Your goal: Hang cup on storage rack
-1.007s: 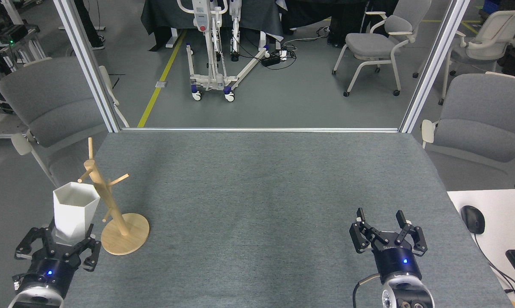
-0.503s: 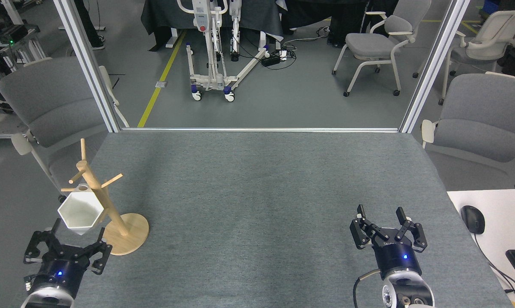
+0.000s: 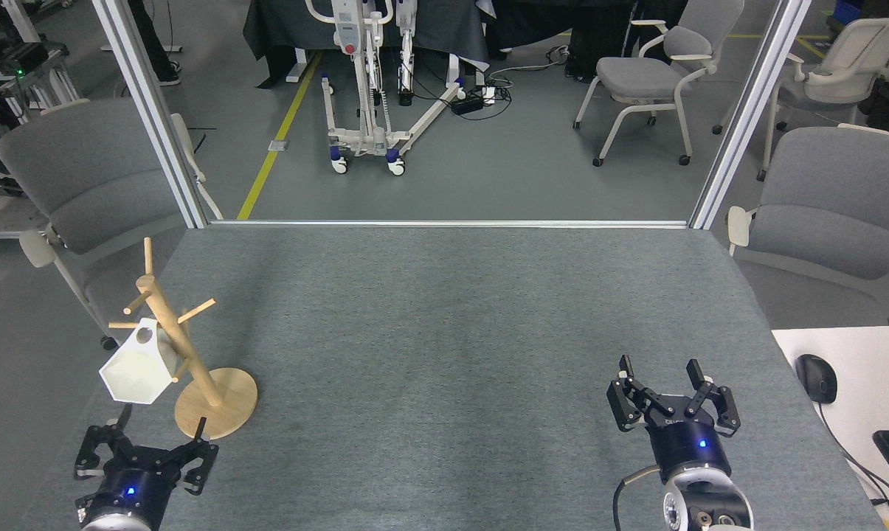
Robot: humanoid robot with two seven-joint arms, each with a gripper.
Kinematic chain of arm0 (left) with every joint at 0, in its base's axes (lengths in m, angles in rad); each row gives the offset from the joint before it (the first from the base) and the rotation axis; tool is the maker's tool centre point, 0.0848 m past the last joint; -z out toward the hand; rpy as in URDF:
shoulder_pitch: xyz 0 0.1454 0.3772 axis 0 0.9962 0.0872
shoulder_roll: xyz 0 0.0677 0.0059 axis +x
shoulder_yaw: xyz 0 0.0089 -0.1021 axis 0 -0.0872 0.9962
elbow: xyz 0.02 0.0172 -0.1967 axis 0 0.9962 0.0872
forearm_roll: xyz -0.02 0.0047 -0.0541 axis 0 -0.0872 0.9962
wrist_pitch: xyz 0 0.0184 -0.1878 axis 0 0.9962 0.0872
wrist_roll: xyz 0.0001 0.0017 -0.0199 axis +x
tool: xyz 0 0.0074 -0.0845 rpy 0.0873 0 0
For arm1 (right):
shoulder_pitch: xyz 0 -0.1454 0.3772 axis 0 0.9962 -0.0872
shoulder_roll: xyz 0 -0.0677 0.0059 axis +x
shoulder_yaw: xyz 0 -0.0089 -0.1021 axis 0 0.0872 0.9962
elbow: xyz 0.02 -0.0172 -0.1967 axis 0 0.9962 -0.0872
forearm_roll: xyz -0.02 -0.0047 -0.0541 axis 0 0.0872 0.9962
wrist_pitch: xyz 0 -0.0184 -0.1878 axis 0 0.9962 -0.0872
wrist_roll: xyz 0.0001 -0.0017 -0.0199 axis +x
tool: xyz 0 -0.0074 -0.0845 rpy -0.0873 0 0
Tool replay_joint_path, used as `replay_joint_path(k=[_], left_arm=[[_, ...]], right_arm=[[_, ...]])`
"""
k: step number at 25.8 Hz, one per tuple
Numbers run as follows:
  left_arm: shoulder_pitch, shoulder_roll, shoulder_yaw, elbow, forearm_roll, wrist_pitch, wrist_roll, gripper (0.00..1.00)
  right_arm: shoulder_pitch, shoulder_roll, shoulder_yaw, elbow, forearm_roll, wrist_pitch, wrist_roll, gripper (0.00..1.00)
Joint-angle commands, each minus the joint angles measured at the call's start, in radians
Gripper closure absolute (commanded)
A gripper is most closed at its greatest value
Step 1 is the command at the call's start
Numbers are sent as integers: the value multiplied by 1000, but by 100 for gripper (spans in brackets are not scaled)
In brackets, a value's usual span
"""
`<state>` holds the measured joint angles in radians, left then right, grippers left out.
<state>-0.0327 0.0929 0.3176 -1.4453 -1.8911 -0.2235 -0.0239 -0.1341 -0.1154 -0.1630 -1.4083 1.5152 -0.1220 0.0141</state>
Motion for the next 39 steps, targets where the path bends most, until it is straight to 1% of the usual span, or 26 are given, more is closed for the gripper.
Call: replay_joint_path(k=[1,3,6,9,10,12,14,15,17,19,21,23,25,28,30,33,36,39], left_arm=[[10,-10,-2,23,3,-11,41,2],[10,-41,-3,26,4,-26,47,2],[7,-117,-43,9,6,-89,52,1],[-6,-211,-87,-33,6,-99,75,1],[-10,-220,-121,-49,6,-91,76,1],[-36,-222,-235,-66,7,-56,76,1],[-75,-223,-331,-66,23,41,75,2],[-99,-225,-371,-60,32,84,68,2],[-144,-226,-433,-43,46,141,58,2],[-177,-228,-463,-14,70,170,56,2],[-202,-228,-466,0,124,196,56,2],[-204,-228,-463,-3,175,216,55,2],[-196,-222,-448,-3,194,219,55,2],[-158,-222,-413,-14,194,216,55,2],[-135,-222,-410,-26,194,214,56,2],[-131,-222,-408,-32,193,219,56,2],[-131,-220,-407,-38,193,219,56,1],[-127,-220,-407,-38,193,220,56,1]], right_arm=[[5,-3,2,-1,-1,-1,1,1],[10,-7,3,-1,-1,-1,1,1],[10,3,5,-3,3,-1,3,1],[2,2,13,-35,5,-1,4,1],[-1,2,17,-43,5,-1,4,1],[-1,11,20,-49,5,-2,4,1],[2,31,22,-58,7,-2,3,1],[5,28,22,-73,7,-2,3,1],[11,25,22,-84,7,-5,1,1],[14,28,22,-81,7,-2,1,1],[14,26,22,-80,5,-2,1,1],[16,20,22,-78,0,-2,-2,1],[14,23,19,-75,0,-1,-2,1],[14,26,20,-70,0,-2,-3,1],[16,23,22,-70,-1,-4,-3,1],[16,33,20,-70,0,-2,-2,1],[19,25,22,-69,-1,-8,1,1],[24,33,22,-69,-1,-8,3,1]])
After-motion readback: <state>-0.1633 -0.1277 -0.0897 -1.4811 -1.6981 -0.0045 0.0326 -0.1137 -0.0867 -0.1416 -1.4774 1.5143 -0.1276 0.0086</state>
